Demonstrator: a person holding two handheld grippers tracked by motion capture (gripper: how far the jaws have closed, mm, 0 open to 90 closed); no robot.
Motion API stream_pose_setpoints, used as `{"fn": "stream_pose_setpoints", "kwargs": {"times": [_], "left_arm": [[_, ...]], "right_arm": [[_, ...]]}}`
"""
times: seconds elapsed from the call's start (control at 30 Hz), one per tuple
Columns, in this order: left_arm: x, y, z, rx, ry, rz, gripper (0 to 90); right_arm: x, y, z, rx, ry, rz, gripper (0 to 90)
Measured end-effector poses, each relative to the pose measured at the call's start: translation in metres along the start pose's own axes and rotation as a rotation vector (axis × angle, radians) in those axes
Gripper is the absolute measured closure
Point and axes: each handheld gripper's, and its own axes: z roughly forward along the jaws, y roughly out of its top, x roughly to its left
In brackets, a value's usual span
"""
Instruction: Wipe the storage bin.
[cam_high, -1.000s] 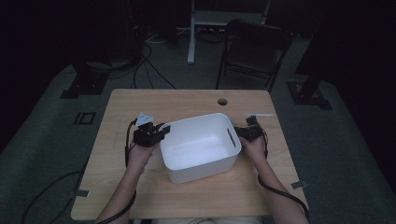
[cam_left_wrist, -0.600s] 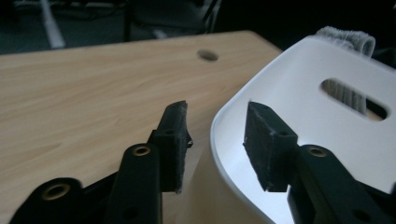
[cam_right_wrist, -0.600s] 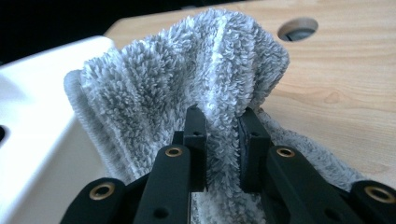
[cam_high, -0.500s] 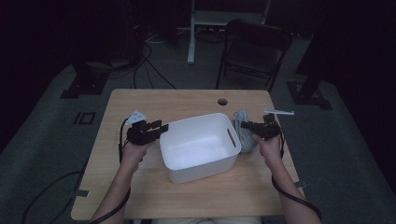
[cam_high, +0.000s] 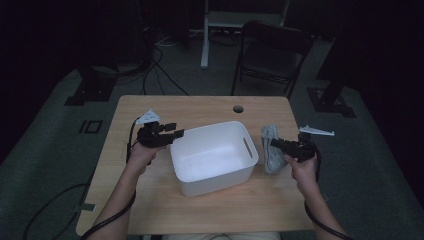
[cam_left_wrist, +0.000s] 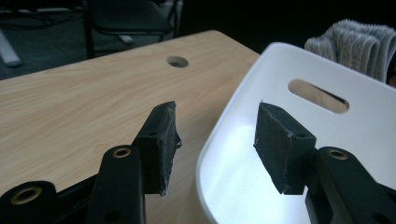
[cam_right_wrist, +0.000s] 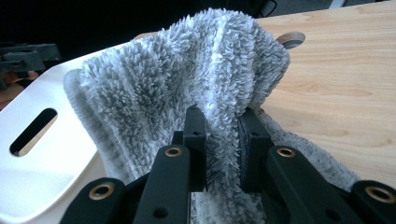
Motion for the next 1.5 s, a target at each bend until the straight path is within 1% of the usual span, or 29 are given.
{"fn": "stream_pose_setpoints", "kwargs": {"times": [0.03, 0.1, 0.17, 0.23, 0.3, 0.33, 0.37, 0.43, 0.47, 0.5, 0.53, 0.57, 0.6, 0.63, 0.67, 0.7, 0.73, 0.77, 0.8, 0.83, 1.0, 1.07, 1.1, 1.23, 1.3, 1.33, 1.4, 1.47, 1.5], "left_arm": [[0.0, 0.0, 0.001, 0.006, 0.007, 0.01, 49.3], [-0.001, 0.001, 0.005, 0.021, 0.0, 0.023, 49.8], [-0.001, 0.003, 0.008, 0.045, 0.005, 0.04, 50.2], [0.0, 0.004, 0.01, 0.054, -0.007, 0.046, 50.8], [0.0, 0.005, 0.013, 0.064, -0.004, 0.053, 51.7], [0.0, 0.005, 0.014, 0.072, -0.01, 0.052, 51.7], [0.0, 0.005, 0.017, 0.083, -0.008, 0.061, 51.7], [-0.001, 0.005, 0.019, 0.091, -0.01, 0.062, 53.7], [-0.001, 0.005, 0.02, 0.092, -0.019, 0.063, 53.7], [0.0, 0.005, 0.02, 0.086, -0.03, 0.055, 54.9], [0.0, 0.006, 0.021, 0.087, -0.025, 0.052, 54.9], [0.0, 0.007, 0.022, 0.095, -0.035, 0.045, 59.6], [0.0, 0.007, 0.022, 0.095, -0.035, 0.045, 63.7], [0.0, 0.007, 0.022, 0.099, -0.034, 0.045, 63.7], [-0.001, 0.007, 0.022, 0.099, -0.028, 0.049, 66.5], [-0.002, 0.008, 0.022, 0.108, -0.022, 0.051, 67.2], [-0.001, 0.009, 0.023, 0.122, -0.002, 0.05, 69.7], [-0.001, 0.009, 0.023, 0.122, 0.001, 0.05, 73.5], [-0.001, 0.009, 0.023, 0.124, -0.002, 0.048, 73.5], [-0.001, 0.009, 0.023, 0.129, 0.003, 0.043, 76.3], [-0.002, 0.009, 0.022, 0.136, 0.003, 0.051, 76.9], [-0.002, 0.01, 0.021, 0.147, -0.007, 0.046, 78.7], [-0.003, 0.009, 0.02, 0.151, -0.012, 0.052, 78.7], [-0.006, 0.006, 0.017, 0.146, -0.026, 0.049, 81.4], [-0.008, 0.005, 0.014, 0.148, -0.021, 0.04, 82.3], [-0.009, 0.003, 0.011, 0.146, -0.018, 0.044, 83.2], [-0.011, 0.001, 0.007, 0.145, -0.008, 0.028, 84.2], [-0.013, -0.002, 0.004, 0.139, 0.004, 0.03, 85.2], [-0.013, -0.003, 0.002, 0.134, 0.001, 0.023, 85.8]], "right_arm": [[0.001, -0.003, -0.005, -0.004, 0.002, -0.005, 77.2], [0.002, -0.005, -0.007, -0.005, 0.003, -0.005, 77.2], [0.001, -0.01, -0.014, -0.006, 0.009, 0.008, 77.1], [0.0, -0.012, -0.017, -0.007, 0.011, 0.014, 77.1], [-0.002, -0.02, -0.023, -0.01, 0.009, 0.027, 77.0], [-0.002, -0.02, -0.023, -0.01, 0.009, 0.027, 77.0], [-0.004, -0.025, -0.028, -0.014, 0.012, 0.043, 77.0], [-0.006, -0.028, -0.031, -0.014, 0.014, 0.053, 77.0], [-0.006, -0.028, -0.031, -0.014, 0.014, 0.053, 77.0], [-0.006, -0.032, -0.033, -0.01, 0.008, 0.054, 77.0], [-0.006, -0.032, -0.033, -0.01, 0.008, 0.054, 77.0], [-0.006, -0.034, -0.034, -0.01, 0.009, 0.057, 77.0], [-0.006, -0.034, -0.034, -0.01, 0.009, 0.057, 77.0], [-0.006, -0.035, -0.035, -0.008, 0.014, 0.058, 77.0], [-0.005, -0.036, -0.035, -0.009, 0.012, 0.055, 77.0], [-0.005, -0.036, -0.036, -0.008, 0.01, 0.054, 77.0], [-0.005, -0.036, -0.036, -0.007, 0.009, 0.054, 77.0], [-0.006, -0.037, -0.036, -0.012, 0.012, 0.056, 77.0], [-0.006, -0.037, -0.036, -0.012, 0.012, 0.056, 77.0], [-0.006, -0.037, -0.036, -0.013, 0.012, 0.056, 77.0], [-0.006, -0.038, -0.036, -0.017, 0.011, 0.06, 76.9], [-0.007, -0.038, -0.035, -0.018, 0.01, 0.061, 77.0], [-0.007, -0.038, -0.035, -0.017, 0.011, 0.064, 76.9], [-0.008, -0.039, -0.035, -0.016, 0.01, 0.064, 77.0], [-0.008, -0.039, -0.035, -0.015, 0.01, 0.067, 76.9], [-0.008, -0.039, -0.034, -0.014, 0.009, 0.069, 76.9], [-0.009, -0.039, -0.034, -0.014, 0.009, 0.069, 76.9], [-0.009, -0.039, -0.035, -0.014, 0.008, 0.069, 76.9], [-0.009, -0.039, -0.035, -0.015, 0.008, 0.071, 76.9]]}}
